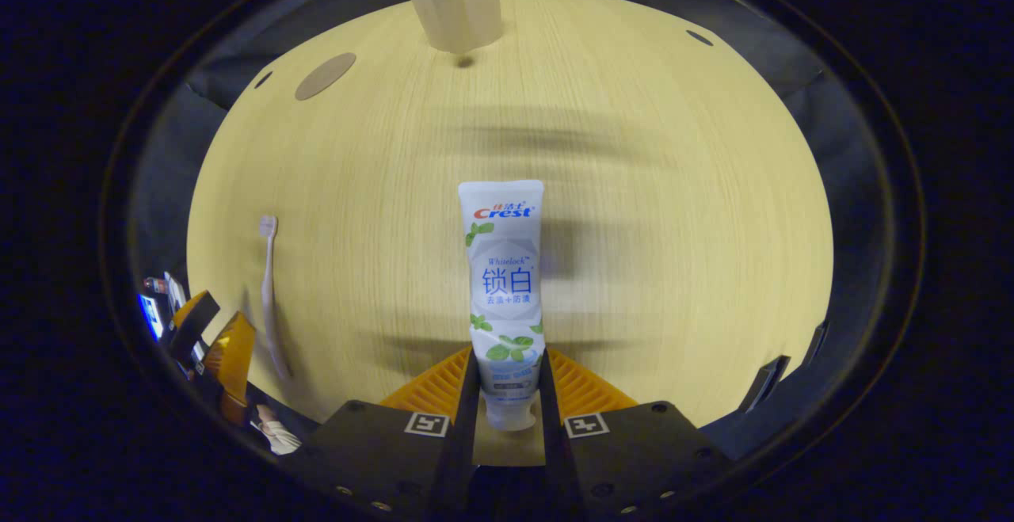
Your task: Put the toothbrush and toothpaste on the desktop into the cup, then pick up the cup and place it on the coaster on the desktop.
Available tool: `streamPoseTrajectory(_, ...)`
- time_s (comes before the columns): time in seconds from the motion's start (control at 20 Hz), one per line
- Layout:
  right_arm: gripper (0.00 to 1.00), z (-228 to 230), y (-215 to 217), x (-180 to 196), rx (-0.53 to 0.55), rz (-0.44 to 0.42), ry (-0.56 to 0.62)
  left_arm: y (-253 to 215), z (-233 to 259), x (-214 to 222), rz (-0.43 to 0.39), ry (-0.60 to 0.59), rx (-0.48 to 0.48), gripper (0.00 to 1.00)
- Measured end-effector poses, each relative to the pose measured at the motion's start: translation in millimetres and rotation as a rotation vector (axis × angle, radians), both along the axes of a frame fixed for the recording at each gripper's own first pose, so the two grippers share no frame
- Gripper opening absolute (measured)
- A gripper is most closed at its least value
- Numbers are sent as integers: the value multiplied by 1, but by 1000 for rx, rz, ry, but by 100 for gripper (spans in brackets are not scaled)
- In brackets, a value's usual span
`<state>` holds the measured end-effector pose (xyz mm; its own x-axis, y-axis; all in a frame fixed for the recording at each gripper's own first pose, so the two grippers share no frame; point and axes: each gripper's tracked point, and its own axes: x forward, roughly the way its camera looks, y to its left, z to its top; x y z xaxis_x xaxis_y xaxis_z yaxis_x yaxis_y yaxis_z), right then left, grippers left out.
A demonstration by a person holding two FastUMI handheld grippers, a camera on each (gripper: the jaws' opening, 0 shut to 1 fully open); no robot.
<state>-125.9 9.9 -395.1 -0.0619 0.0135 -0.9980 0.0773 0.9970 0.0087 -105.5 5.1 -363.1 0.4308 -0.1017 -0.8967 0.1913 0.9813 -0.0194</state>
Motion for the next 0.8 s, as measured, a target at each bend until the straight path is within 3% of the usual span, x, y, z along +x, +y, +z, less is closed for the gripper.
streamPoseTrajectory(0.45,37,-1,1,1,23,-6,-32,0,-28,-11,36,114,-14,90)
streamPoseTrajectory(0.5,37,-1,0,1,22,-7,-36,1,-28,-9,46,111,-17,94)
streamPoseTrajectory(0.55,37,-1,0,1,22,-7,-38,2,-29,-5,55,107,-18,85)
streamPoseTrajectory(0.8,37,-2,3,1,23,-31,-44,3,-39,0,66,104,-19,77)
